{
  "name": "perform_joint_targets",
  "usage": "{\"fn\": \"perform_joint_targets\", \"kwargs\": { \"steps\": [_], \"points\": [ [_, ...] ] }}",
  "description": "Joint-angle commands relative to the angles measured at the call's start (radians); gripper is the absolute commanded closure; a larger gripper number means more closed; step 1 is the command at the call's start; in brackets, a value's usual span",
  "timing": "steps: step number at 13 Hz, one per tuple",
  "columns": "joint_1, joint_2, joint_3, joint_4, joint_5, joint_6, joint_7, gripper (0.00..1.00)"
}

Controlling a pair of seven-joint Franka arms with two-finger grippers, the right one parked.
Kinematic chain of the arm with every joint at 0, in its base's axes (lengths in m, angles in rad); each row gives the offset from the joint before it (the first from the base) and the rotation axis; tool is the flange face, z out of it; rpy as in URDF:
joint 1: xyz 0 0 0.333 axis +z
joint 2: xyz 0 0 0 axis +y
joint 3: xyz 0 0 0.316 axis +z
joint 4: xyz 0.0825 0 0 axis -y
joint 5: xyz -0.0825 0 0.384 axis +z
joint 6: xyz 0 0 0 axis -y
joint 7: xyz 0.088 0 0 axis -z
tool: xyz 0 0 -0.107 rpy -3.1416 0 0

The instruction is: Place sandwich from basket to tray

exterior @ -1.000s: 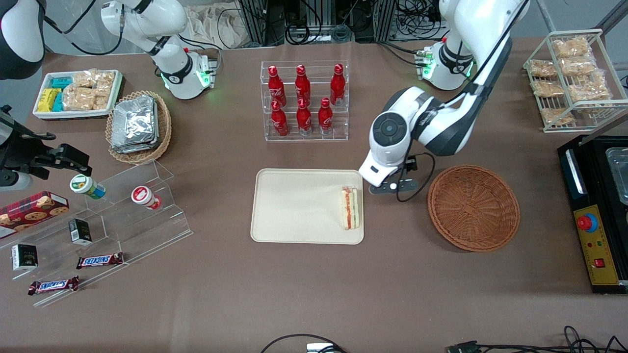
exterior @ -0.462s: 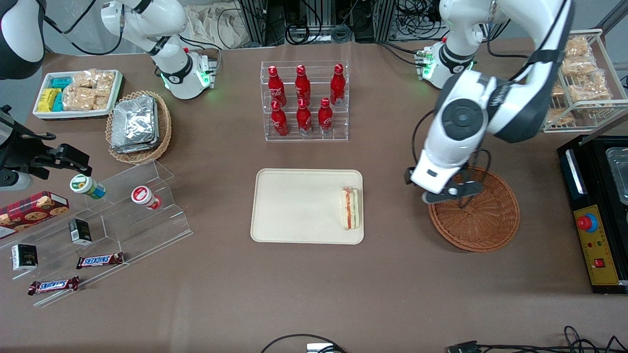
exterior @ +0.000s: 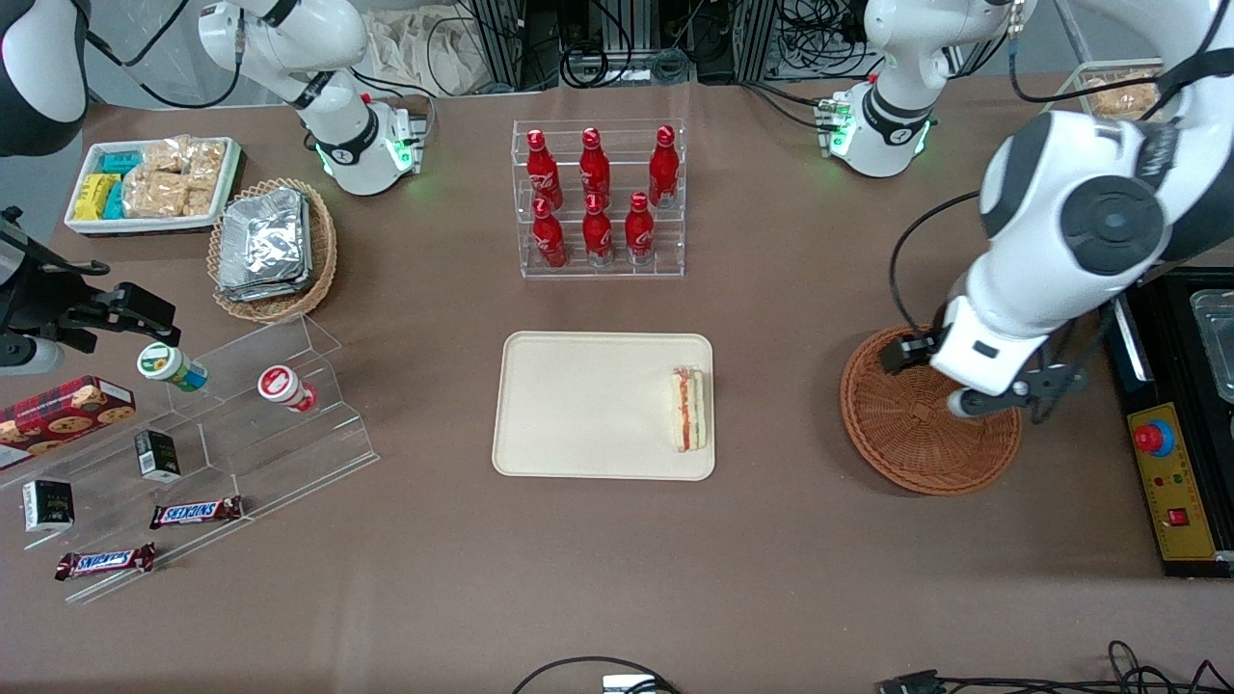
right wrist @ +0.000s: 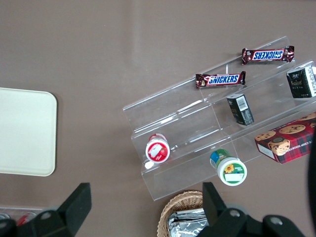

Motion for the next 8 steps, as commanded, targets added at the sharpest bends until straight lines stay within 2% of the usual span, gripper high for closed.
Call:
{"fn": "perform_joint_targets", "kwargs": {
  "steps": [1,4,8],
  "points": [
    [-0.038,-0.074,0.128,-0.011,-0.075,-0.051,0.166,0.0],
    [-0.066,-0.114,0.234,-0.013,-0.082,-0.108,0.322,0.0],
    [-0.052,-0.12,0.256,0.003,-0.079,-0.125,0.406,0.0]
  ]
}}
